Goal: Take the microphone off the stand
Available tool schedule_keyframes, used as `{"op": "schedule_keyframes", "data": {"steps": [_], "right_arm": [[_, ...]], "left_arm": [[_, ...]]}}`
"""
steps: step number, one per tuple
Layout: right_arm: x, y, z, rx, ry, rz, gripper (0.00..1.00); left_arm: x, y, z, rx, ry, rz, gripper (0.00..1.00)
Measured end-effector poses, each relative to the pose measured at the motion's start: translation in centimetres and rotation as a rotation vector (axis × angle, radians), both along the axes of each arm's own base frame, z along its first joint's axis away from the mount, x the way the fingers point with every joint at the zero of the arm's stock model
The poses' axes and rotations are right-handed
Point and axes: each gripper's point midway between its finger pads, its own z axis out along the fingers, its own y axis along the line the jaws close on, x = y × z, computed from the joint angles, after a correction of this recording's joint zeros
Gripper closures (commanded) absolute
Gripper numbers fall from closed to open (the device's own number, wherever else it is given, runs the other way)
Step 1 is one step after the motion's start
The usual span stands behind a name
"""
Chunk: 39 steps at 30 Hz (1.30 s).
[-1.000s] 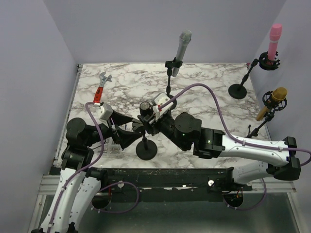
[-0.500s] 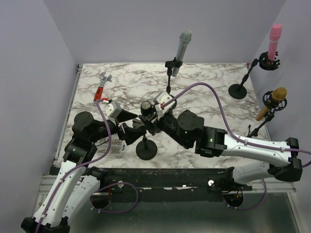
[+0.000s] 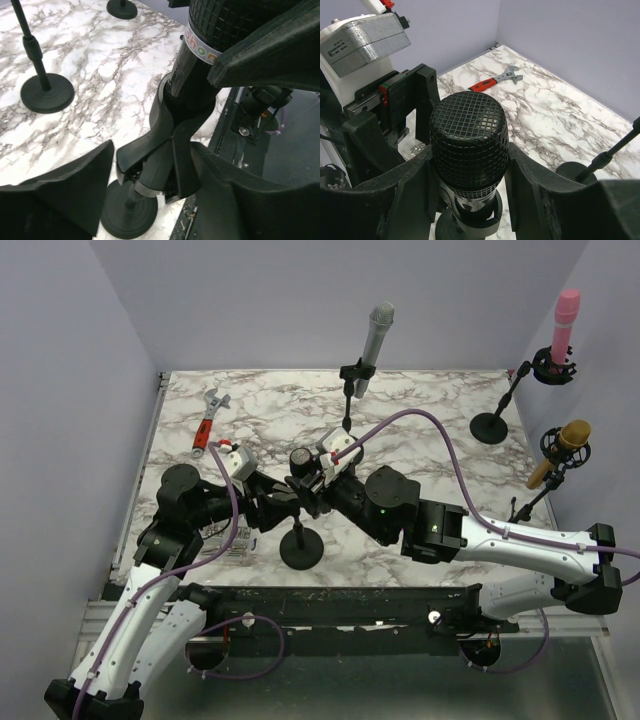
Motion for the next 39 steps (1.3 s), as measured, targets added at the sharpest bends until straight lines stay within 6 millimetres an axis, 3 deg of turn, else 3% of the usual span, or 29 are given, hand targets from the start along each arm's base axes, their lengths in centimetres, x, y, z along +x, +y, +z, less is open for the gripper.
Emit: {"op": "schedule_keyframes", "data": {"steps": [8,11,21,22,23,24,25,30,39], "right_arm": [[-0.01,0.02,-0.06,0.005,0.006,0.0,0.99],[-0.03,-0.01,-0.05,0.005,0.007,0.001,0.99],[-0.04,0.0,-0.03,0.004,0.006,0.002,0.99],[-0.04,-0.01,0.0,0.004,0.006,0.002,0.99],[-0.06,0.0,-0.01,0.003,0.006,0.003,0.99],[-0.07,0.01,-0.01,0.003,0.006,0.004,0.99],[-0.07,0.02,-0.01,0.003,0.006,0.004,0.99],[-0.2,0.13,-0.02,0.003,0.006,0.014,0.99],[-0.68,0.28,-0.01,-0.008,0.0,0.05,0.99]], "left_arm": [[0.02,-0.05,-0.22,0.012,-0.01,-0.009,0.73],[0.0,-0.1,-0.24,0.015,-0.013,-0.013,0.99],[-0.03,-0.12,-0.22,0.015,-0.015,-0.015,1.0],[-0.04,-0.13,-0.22,0.015,-0.015,-0.015,0.94],[-0.04,-0.13,-0.21,0.015,-0.016,-0.015,0.72],[-0.06,-0.13,-0.21,0.015,-0.016,-0.016,0.47],[-0.07,-0.13,-0.22,0.015,-0.015,-0.016,0.03],[-0.39,-0.19,-0.27,0.011,-0.002,-0.027,0.02],[-0.62,-0.37,-0.48,0.023,-0.011,-0.058,0.37]]}}
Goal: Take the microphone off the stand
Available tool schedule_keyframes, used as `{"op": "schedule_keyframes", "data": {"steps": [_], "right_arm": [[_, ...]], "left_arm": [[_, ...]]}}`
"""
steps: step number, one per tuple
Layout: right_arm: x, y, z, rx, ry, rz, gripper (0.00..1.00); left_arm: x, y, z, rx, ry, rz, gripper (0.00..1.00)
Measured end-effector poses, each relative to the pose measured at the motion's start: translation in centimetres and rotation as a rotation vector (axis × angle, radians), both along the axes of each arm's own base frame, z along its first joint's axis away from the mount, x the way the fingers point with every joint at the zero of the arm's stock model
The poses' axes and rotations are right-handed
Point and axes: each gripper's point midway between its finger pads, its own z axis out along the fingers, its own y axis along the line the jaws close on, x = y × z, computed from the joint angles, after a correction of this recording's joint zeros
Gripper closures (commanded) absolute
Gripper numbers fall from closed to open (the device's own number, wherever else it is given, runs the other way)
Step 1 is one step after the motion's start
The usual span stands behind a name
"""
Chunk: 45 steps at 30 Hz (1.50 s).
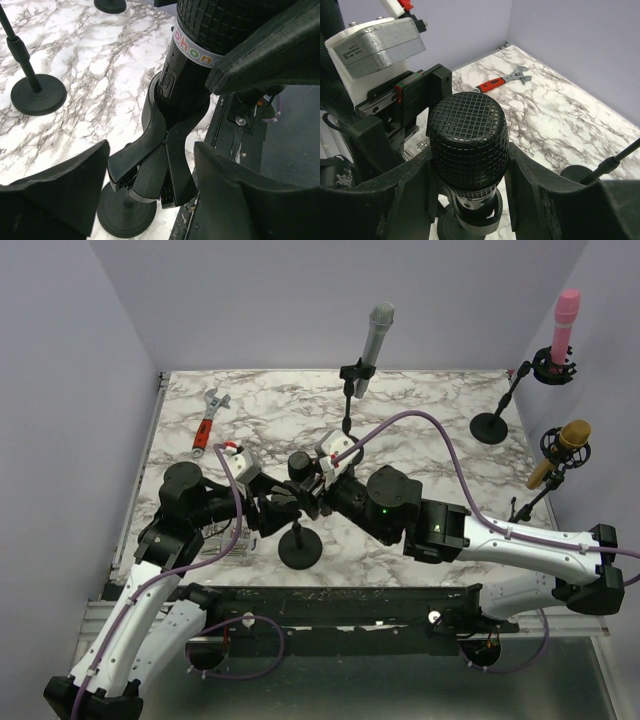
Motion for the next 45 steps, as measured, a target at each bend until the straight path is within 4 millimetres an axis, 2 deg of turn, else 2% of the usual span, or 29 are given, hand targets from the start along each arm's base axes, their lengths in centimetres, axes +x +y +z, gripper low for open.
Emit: {"op": "schedule_keyframes", "data": {"steps": [2,3,5,17,18,20,21,25,30,31,33,36,43,45], "right_arm": [[-0.1,0.0,0.0,-0.002,-0.001,0.005,0.99],[-0.1,0.0,0.0,-0.004,-0.002,0.007,0.99],[0.0,-0.1,0.0,-0.006,-0.004,0.004,0.99],[0.0,0.1,0.2,-0.035,-0.011,0.016,0.99],[0.0,0.2,0.3,-0.041,-0.013,0.02,0.99],[0.0,0.5,0.6,-0.049,-0.02,0.029,0.99],[-0.1,0.6,0.7,-0.051,-0.023,0.034,0.99],[-0.4,0.8,0.6,-0.063,-0.03,0.058,0.99],[-1.1,0.3,0.5,-0.068,-0.046,0.101,0.99],[-1.3,0.1,0.4,-0.068,-0.048,0.108,0.99],[-1.4,-0.4,0.3,-0.069,-0.055,0.121,0.99],[-1.2,-1.0,0.3,-0.064,-0.062,0.135,0.99],[-0.2,-1.6,0.1,-0.057,-0.054,0.152,0.99],[-0.1,-1.6,0.1,-0.055,-0.05,0.158,0.99]], "left_arm": [[0.1,0.0,-0.1,0.009,0.003,-0.006,0.52],[0.1,-0.1,-0.1,0.015,0.005,-0.008,0.63],[0.3,-0.1,-0.1,0.022,-0.002,-0.012,0.99],[0.5,0.1,0.0,0.034,-0.016,0.011,1.0],[0.5,0.1,0.0,0.033,-0.018,0.013,0.9],[0.5,0.2,0.1,0.031,-0.02,0.015,0.25],[0.4,0.2,0.1,0.031,-0.017,0.015,0.02],[0.2,0.2,0.2,0.025,-0.012,0.019,0.01],[0.0,0.1,0.6,0.01,-0.016,0.01,0.19],[-0.1,0.1,0.7,0.009,-0.017,0.002,0.19],[-0.3,0.0,0.5,0.01,-0.012,-0.016,0.08],[-0.5,-0.2,0.1,0.022,-0.008,-0.043,0.01],[-0.4,-0.4,-0.4,0.035,-0.006,-0.068,0.02],[-0.4,-0.4,-0.4,0.038,-0.013,-0.069,0.1]]}}
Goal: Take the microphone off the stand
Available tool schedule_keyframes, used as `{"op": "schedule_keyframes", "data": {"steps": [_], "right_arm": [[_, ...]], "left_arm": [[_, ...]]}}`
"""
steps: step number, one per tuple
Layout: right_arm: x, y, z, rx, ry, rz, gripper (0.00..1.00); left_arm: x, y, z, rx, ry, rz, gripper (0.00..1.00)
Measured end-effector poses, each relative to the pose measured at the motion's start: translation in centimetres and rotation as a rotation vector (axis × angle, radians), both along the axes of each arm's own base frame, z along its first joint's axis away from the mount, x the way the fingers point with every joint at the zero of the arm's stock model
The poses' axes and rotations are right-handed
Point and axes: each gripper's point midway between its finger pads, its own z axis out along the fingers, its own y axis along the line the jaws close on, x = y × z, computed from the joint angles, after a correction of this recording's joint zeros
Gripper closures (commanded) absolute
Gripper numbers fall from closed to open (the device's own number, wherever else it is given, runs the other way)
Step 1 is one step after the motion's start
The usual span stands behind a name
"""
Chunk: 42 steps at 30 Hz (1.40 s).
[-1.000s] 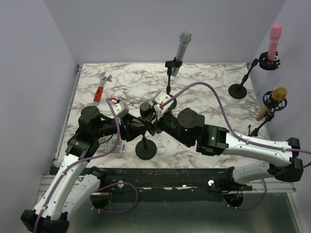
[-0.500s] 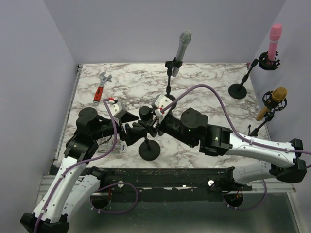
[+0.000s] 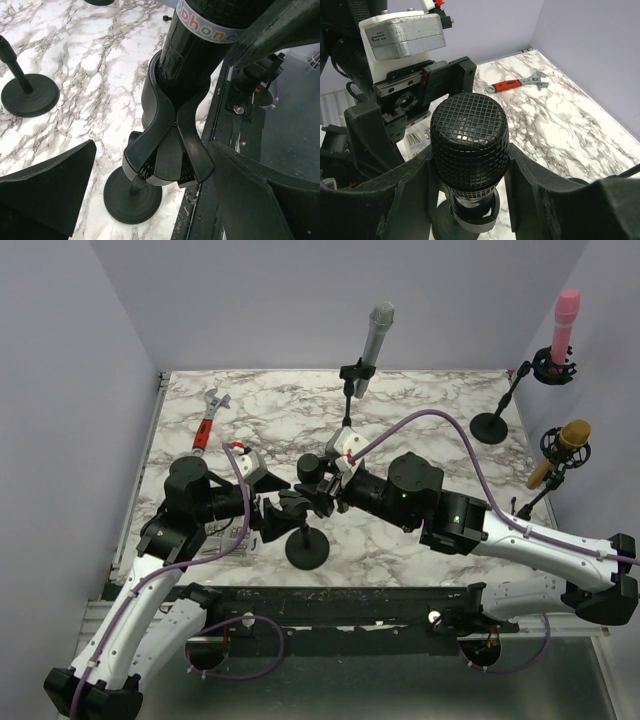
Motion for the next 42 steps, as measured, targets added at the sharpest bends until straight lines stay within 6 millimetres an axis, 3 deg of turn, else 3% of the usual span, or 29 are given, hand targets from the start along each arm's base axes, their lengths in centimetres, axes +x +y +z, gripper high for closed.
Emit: {"op": "schedule_keyframes", "data": {"steps": [1,3,4,5,13,17,22,23,25,27,31,33,35,42], "right_arm": [[0.0,0.0,0.0,0.001,0.001,0.005,0.99],[0.0,0.1,0.0,0.001,0.002,0.009,0.99],[-0.1,0.1,0.0,0.001,0.002,0.013,0.99],[0.0,0.1,0.0,0.0,0.002,0.012,0.99],[0.2,0.4,1.0,0.025,-0.004,0.015,0.99],[0.6,1.3,3.6,0.06,-0.016,0.009,0.99],[1.2,1.5,8.9,0.136,-0.048,-0.015,0.99],[1.3,1.2,10.2,0.157,-0.059,-0.028,0.99],[1.6,0.2,12.8,0.203,-0.084,-0.063,0.99],[2.0,-1.1,15.2,0.247,-0.108,-0.112,0.99],[3.1,-4.6,16.6,0.276,-0.135,-0.246,0.99],[3.8,-6.4,15.6,0.264,-0.134,-0.324,0.99],[4.4,-7.9,13.7,0.233,-0.124,-0.399,0.99],[5.8,-10.3,3.1,0.023,-0.034,-0.569,0.99]], "left_arm": [[0.0,0.0,0.0,0.001,-0.002,0.0,0.19],[0.1,0.0,-0.1,0.002,0.0,0.001,0.54],[0.2,-0.1,-0.1,0.003,-0.002,0.0,0.96],[0.2,-0.1,-0.1,0.002,0.001,-0.006,1.0],[1.0,0.0,0.0,0.017,-0.038,0.033,1.0],[1.0,0.2,0.0,0.02,-0.039,0.045,1.0],[1.2,0.2,0.0,0.022,-0.041,0.052,1.0],[1.1,0.1,0.0,0.022,-0.041,0.051,0.94],[1.1,0.1,0.0,0.023,-0.041,0.05,0.62],[1.2,0.1,-0.1,0.024,-0.039,0.056,0.43],[1.5,0.2,0.0,0.022,-0.03,0.079,0.12],[1.5,0.2,-0.3,0.025,-0.019,0.085,0.01],[1.5,0.3,-0.4,0.025,-0.012,0.087,0.01],[1.0,0.2,0.0,0.001,0.001,0.085,0.02]]}}
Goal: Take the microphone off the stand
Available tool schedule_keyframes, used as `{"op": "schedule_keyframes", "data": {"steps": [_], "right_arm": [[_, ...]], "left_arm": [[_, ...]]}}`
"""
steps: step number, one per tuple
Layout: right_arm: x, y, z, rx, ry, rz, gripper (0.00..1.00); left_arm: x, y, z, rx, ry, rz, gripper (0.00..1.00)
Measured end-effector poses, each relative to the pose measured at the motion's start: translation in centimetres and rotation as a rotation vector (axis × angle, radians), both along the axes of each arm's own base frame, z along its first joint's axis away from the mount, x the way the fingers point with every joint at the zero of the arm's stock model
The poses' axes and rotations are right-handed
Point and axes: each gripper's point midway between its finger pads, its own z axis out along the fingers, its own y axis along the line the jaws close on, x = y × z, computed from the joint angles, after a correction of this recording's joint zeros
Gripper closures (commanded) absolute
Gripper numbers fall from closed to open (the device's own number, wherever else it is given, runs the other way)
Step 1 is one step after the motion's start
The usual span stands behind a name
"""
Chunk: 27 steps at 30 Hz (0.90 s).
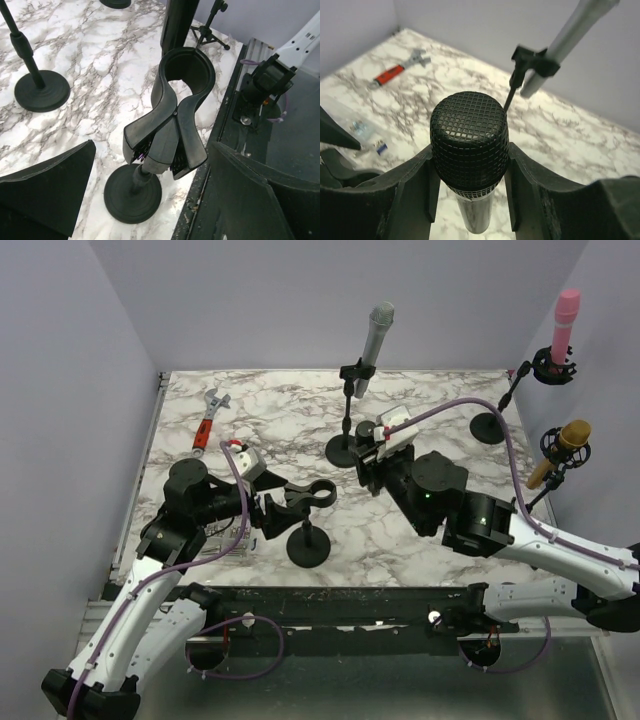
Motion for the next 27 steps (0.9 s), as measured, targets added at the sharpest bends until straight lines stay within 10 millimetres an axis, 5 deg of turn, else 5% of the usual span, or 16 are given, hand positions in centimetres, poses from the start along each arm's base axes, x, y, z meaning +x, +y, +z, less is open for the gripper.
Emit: {"op": "schedule_keyframes", "data": {"steps": [3,6,12,18,27], "right_arm": [[-0.1,-0.5,-3.8,-0.056,0.072,-0.025,0.99],[-0.6,-1.5,-5.4,-0.06,0.119,-0.036,0.99],[-1.4,-3.9,-3.7,0.041,0.126,-0.056,0.99],[-1.5,-4.0,-3.5,0.062,0.13,-0.056,0.99],[-1.6,-3.9,-3.5,0.082,0.138,-0.055,1.0]], "left_arm": [[-0.2,-0.2,0.3,-0.026,0.04,0.001,0.01],[-0.3,-0.3,0.6,-0.054,0.124,0.025,0.01],[-0.6,0.0,2.4,-0.116,0.257,0.098,0.01],[-0.7,0.5,3.7,-0.209,0.419,0.201,0.02],[0.5,0.2,2.1,-0.26,0.655,0.287,0.14]]}}
